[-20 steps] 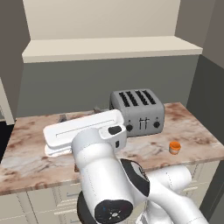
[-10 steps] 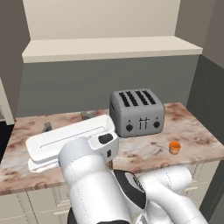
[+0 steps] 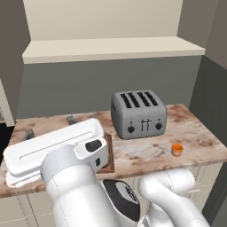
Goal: Pick the bread, place it on the cutting board, pick the jam, place it on the counter, and close the cabinet.
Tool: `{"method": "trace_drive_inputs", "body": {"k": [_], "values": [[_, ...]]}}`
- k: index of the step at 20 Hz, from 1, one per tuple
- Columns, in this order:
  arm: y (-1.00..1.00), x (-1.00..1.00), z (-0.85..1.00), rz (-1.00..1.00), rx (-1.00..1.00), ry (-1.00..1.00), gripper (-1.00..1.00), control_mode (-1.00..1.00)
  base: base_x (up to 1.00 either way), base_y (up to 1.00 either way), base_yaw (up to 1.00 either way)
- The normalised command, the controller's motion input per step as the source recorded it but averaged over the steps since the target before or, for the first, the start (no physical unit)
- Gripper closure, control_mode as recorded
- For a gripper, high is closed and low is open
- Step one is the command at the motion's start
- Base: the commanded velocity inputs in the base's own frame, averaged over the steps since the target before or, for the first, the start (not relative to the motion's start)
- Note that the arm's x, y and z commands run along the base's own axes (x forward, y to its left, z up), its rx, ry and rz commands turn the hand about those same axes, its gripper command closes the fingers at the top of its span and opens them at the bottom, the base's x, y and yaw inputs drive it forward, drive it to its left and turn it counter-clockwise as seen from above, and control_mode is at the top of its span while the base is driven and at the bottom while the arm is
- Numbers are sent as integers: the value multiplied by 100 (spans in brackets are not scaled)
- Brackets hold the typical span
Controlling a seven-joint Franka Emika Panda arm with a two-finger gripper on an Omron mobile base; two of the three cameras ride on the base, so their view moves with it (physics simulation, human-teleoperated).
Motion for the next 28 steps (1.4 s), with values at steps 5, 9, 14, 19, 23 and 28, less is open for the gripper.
{"method": "trace_drive_inputs", "body": {"k": [5,9,14,19,23,28], "values": [[30,-14,17,1,0,0,-100,-100,0,0,0],[33,-1,6,0,0,0,-100,-100,0,0,0],[30,0,4,0,0,0,-100,-100,0,0,0],[20,0,12,0,0,0,-100,-100,0,0,0],[16,0,14,0,0,0,-100,-100,0,0,0],[17,0,11,0,0,0,-100,-100,0,0,0]]}}
